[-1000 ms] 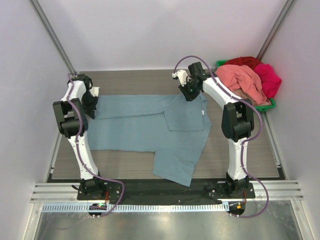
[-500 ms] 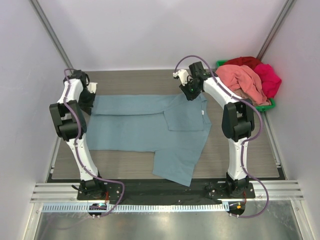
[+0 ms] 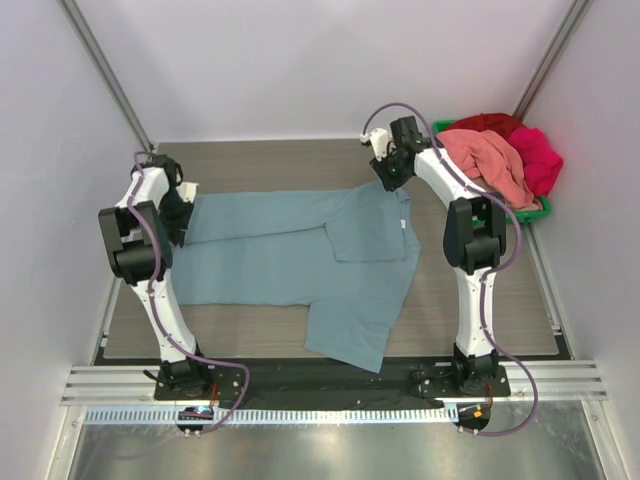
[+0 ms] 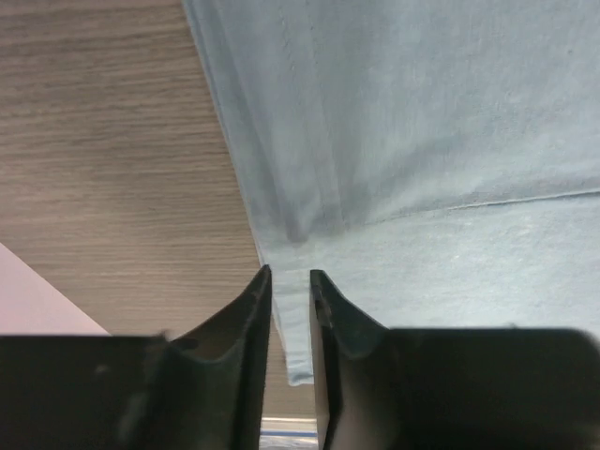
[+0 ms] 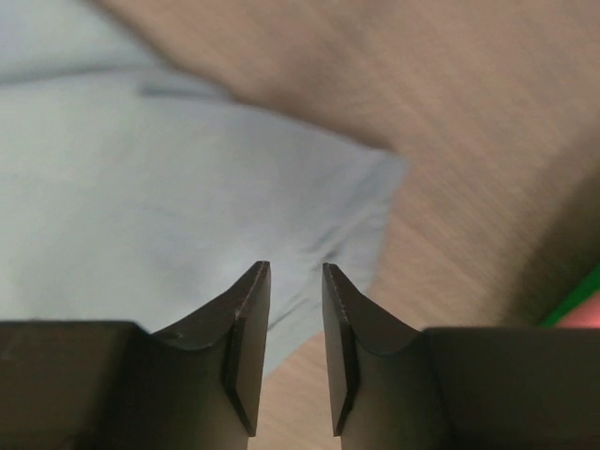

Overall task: Fold and stack the t-shirts
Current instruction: Fold the tshirt

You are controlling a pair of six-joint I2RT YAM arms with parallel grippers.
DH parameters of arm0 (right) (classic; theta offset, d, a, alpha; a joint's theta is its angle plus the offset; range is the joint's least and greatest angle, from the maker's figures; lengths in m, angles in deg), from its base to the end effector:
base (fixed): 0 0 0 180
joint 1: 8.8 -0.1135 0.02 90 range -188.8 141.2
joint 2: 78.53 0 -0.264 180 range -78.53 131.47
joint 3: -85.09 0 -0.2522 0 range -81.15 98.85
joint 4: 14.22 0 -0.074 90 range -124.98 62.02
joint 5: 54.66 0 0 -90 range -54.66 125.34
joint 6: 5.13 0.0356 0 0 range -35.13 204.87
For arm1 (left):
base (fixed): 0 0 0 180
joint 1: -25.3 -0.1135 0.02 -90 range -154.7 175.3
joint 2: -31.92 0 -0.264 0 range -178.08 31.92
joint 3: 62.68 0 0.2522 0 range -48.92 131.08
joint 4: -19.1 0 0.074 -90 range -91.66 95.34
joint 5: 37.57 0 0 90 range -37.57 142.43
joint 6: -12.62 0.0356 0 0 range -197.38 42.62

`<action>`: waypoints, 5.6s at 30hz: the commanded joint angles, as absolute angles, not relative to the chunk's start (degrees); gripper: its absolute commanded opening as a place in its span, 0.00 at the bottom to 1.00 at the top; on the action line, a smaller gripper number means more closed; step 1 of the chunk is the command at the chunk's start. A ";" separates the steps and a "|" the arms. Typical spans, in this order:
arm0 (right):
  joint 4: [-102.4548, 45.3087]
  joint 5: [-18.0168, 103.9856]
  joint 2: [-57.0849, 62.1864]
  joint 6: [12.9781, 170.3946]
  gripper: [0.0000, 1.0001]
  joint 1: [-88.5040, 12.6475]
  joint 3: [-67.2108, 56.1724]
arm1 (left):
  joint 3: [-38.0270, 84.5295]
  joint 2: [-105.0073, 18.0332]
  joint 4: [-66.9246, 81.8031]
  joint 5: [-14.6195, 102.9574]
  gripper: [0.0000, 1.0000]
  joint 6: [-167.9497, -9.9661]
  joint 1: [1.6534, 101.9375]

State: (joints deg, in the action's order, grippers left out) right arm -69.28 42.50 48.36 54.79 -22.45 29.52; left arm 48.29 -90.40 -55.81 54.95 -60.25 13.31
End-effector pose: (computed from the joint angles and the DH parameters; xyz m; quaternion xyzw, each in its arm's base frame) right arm 0.4743 0.1197 0.2216 -0.3731 0.8828 0.0195 0.2848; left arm 0.4062 0.0879 0.1776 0.0441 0.9983 0.0295 0.0261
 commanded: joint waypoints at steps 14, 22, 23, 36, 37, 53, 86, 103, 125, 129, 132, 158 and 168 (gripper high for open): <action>-64.54 42.28 58.66 60.87 0.42 -18.56 45.32 | 64.09 -92.34 -61.10 55.07 0.39 -62.08 12.64; -64.45 45.01 61.48 64.74 0.44 -17.50 47.17 | 80.98 -101.58 -64.01 48.03 0.56 -65.95 12.46; -64.37 44.92 61.74 64.92 0.43 -17.33 47.25 | 81.33 -102.54 -63.92 48.30 0.55 -66.13 12.46; -64.80 47.20 61.22 67.47 0.43 -15.13 41.64 | 83.97 -107.12 -62.34 50.49 0.56 -67.36 12.46; -65.76 49.04 61.48 67.73 0.41 -14.96 41.11 | 84.06 -107.91 -61.73 50.84 0.56 -67.53 12.46; -67.62 51.61 64.90 67.38 0.01 -14.87 43.03 | 87.92 -113.71 -61.29 51.99 0.39 -67.80 12.55; -50.05 42.03 78.97 68.52 0.01 -14.34 64.57 | 109.28 -129.18 -50.75 56.56 0.00 -67.53 14.84; -49.25 47.90 41.64 66.69 0.55 -15.48 46.41 | 90.15 -94.49 -52.05 49.02 0.24 -71.50 15.36; -56.46 52.92 -5.93 36.80 0.51 -45.70 -33.68 | 30.45 -67.05 -42.65 46.72 0.61 -69.12 14.93; -57.07 53.45 -7.95 36.18 0.51 -48.96 -35.97 | 29.13 -66.17 -42.74 46.63 0.59 -68.94 14.49; -58.03 54.24 -8.74 35.30 0.50 -51.33 -36.77 | 28.08 -65.64 -42.83 46.63 0.59 -68.42 14.14; -61.99 57.14 -0.66 29.24 0.43 -54.50 -39.58 | 22.80 -64.23 -41.77 47.16 0.57 -67.27 11.58; -62.08 57.93 2.77 27.74 0.40 -55.47 -39.14 | 22.80 -64.67 -41.95 47.60 0.57 -67.18 11.06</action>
